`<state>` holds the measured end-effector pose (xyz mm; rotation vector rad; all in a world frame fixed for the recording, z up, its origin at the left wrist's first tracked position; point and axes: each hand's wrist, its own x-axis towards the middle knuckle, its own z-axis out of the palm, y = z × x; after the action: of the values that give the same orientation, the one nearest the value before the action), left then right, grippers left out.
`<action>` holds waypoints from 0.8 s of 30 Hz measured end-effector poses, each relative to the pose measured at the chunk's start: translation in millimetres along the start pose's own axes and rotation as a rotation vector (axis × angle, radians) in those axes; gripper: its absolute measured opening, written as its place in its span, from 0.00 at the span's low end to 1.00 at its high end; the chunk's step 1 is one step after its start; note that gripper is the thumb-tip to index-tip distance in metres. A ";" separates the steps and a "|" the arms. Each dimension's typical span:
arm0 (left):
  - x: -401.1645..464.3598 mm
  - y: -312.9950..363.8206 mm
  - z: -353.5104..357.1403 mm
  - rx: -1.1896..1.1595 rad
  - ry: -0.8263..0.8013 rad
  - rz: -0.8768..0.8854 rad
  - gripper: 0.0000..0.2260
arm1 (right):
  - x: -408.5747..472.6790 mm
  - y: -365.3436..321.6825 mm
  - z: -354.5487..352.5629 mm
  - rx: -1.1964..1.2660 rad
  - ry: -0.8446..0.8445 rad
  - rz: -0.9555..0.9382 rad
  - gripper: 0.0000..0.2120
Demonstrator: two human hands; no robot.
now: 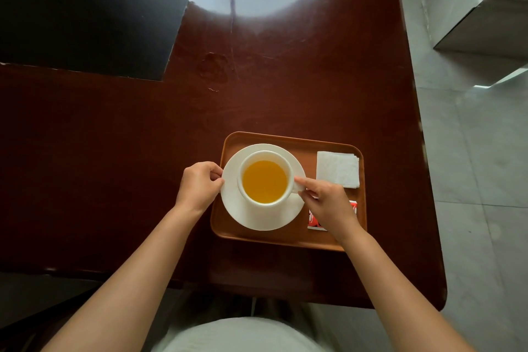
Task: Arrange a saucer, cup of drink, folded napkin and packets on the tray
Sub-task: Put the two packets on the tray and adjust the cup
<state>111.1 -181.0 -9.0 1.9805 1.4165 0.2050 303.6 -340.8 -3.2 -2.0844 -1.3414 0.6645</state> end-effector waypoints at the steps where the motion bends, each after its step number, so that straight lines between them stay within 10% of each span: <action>1: 0.7 0.5 -0.1 0.003 0.002 0.002 0.05 | -0.1 0.0 0.0 0.002 -0.002 -0.001 0.19; 16: -7.4 4.6 0.8 -0.007 0.033 0.019 0.08 | -1.3 0.0 -6.4 0.015 -0.058 -0.025 0.23; 22: -60.0 13.6 -7.1 -0.115 0.478 0.111 0.13 | -6.4 36.0 -41.4 -0.118 0.184 -0.045 0.22; 24: -86.6 23.8 5.3 -0.062 0.403 0.281 0.15 | -3.1 53.9 -53.0 -0.277 0.182 -0.066 0.21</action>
<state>98.0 -264.0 23.4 2.1624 1.3385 0.8023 372.5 -372.0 -2.2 -2.2408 -1.4567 0.2644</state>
